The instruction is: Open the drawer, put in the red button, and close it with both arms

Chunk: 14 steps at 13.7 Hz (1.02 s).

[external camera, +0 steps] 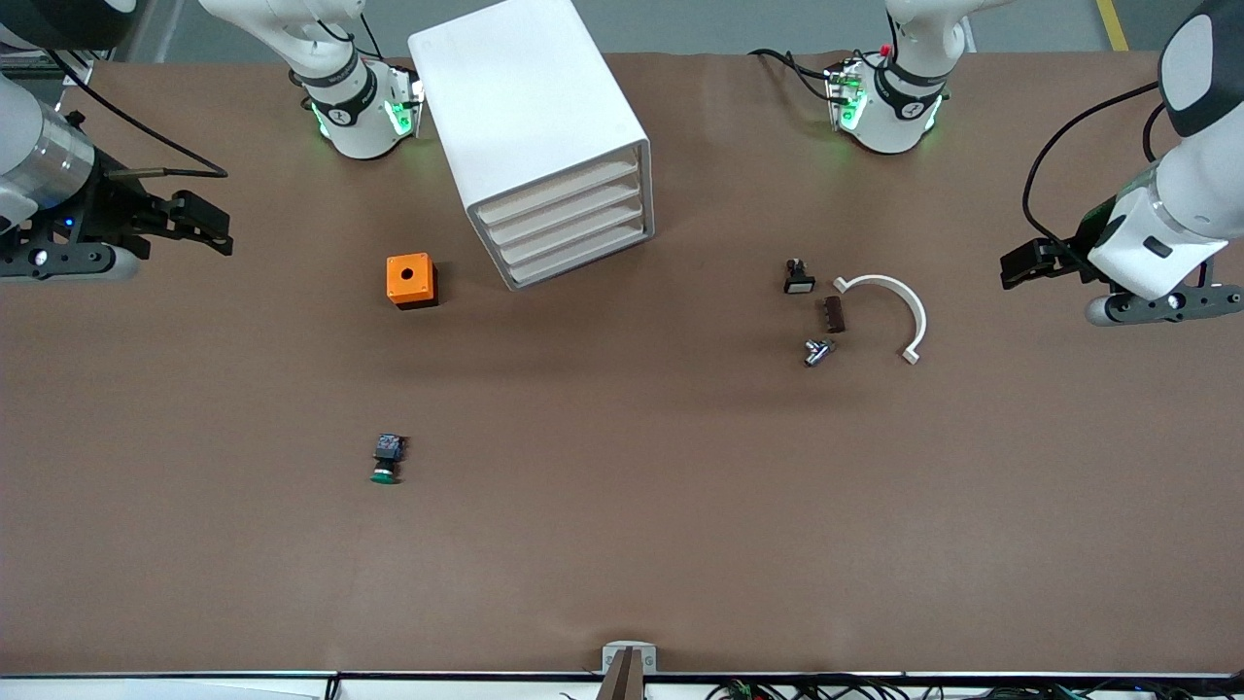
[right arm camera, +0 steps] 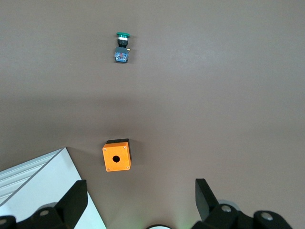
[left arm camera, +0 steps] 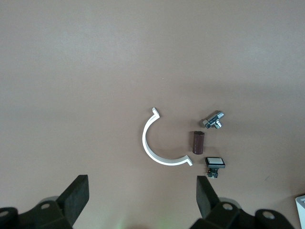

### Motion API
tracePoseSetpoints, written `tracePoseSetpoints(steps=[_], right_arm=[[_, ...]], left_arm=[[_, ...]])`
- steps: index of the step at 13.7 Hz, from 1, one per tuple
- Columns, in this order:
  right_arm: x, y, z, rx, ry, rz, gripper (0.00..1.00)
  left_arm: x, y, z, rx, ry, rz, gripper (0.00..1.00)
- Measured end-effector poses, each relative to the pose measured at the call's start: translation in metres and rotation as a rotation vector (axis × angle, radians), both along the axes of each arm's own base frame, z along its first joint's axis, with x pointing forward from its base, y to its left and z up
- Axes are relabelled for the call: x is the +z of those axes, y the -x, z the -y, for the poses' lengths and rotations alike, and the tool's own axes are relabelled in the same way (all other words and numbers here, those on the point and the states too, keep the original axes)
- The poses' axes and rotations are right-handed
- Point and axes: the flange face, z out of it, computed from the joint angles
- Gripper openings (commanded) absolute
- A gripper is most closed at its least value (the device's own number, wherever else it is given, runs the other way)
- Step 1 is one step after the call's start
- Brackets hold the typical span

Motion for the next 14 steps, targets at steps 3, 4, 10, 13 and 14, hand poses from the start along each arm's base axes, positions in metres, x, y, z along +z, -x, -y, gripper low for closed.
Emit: tracePoseSetpoints(steps=[3, 4, 10, 13, 14], right_arm=[[0.001, -0.001, 0.000, -0.034, -0.025, 0.006, 1.00], [0.002, -0.002, 0.000, -0.042, -0.029, 0.017, 1.00], [0.010, -0.006, -0.001, -0.054, -0.037, 0.089, 1.00], [0.011, -0.006, -0.001, -0.054, -0.038, 0.102, 1.00], [0.011, -0.006, 0.000, -0.055, -0.038, 0.103, 1.00]], left_arm=[[-0.002, 0.000, -0.001, 0.001, -0.001, 0.001, 0.99], [-0.002, 0.000, -0.001, 0.002, -0.001, 0.004, 0.99], [0.000, -0.004, -0.009, 0.016, 0.001, 0.031, 0.99], [0.000, -0.005, -0.009, 0.017, 0.001, 0.043, 0.99], [0.001, -0.005, -0.010, 0.019, 0.001, 0.045, 0.99]])
